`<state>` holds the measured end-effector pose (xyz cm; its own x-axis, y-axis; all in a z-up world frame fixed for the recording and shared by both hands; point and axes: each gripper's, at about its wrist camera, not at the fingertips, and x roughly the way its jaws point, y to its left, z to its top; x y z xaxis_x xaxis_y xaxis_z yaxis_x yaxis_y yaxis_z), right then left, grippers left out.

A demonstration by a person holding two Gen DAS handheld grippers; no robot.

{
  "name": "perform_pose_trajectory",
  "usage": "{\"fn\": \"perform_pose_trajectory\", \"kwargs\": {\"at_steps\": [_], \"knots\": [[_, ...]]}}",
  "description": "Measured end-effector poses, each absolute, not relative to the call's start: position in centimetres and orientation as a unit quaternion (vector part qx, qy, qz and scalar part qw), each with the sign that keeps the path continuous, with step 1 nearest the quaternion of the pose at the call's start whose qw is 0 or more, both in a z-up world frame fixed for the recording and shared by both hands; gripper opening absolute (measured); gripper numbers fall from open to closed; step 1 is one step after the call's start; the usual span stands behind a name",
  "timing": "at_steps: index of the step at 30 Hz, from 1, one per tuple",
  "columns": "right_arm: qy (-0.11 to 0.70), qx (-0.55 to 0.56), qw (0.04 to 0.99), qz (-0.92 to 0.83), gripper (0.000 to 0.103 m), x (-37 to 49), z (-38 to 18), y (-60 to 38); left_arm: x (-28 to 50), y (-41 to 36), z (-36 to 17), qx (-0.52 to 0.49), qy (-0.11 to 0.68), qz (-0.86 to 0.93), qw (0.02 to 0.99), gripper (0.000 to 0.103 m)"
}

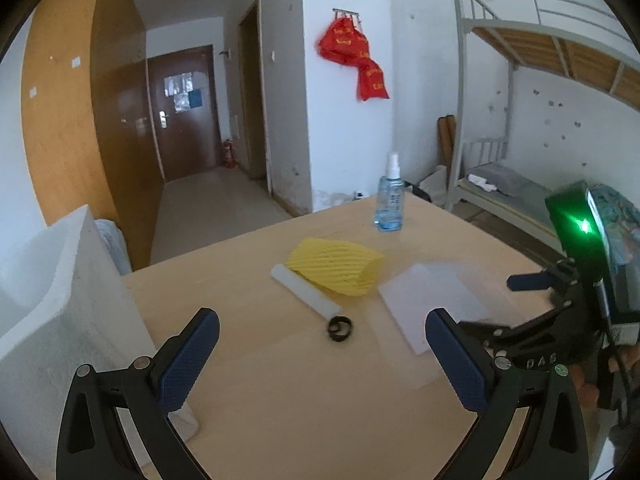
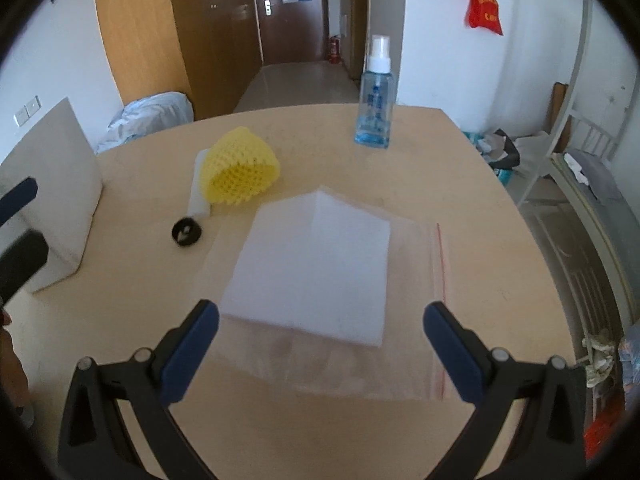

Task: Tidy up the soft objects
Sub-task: 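Move the right gripper to the clear zip bag and close on its edge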

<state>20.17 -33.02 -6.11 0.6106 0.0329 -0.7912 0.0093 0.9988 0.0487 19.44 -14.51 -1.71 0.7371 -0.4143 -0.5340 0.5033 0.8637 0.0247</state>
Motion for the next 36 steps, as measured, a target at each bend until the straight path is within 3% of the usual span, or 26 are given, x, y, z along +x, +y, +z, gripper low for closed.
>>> {"fn": "perform_pose_trajectory", "kwargs": {"at_steps": [12,32,34,36], "knots": [[0.446,-0.052,0.894,0.015,0.103,20.4,-7.0,-30.1,18.1,-14.9,-0.8,0.085,0.248,-0.251,0.932,0.103],[0.491,-0.015,0.871,0.027,0.103,22.7,-9.5,-30.7,17.9,-14.1,-0.4,0.072,0.246,-0.248,0.934,0.103],[0.492,-0.013,0.870,0.024,0.101,22.6,-9.4,-30.7,17.9,-14.2,-0.3,0.073,0.245,-0.247,0.935,0.103],[0.495,-0.013,0.869,0.022,0.092,22.4,-9.1,-30.6,17.9,-14.1,-0.3,0.072,0.244,-0.247,0.935,0.103]]}}
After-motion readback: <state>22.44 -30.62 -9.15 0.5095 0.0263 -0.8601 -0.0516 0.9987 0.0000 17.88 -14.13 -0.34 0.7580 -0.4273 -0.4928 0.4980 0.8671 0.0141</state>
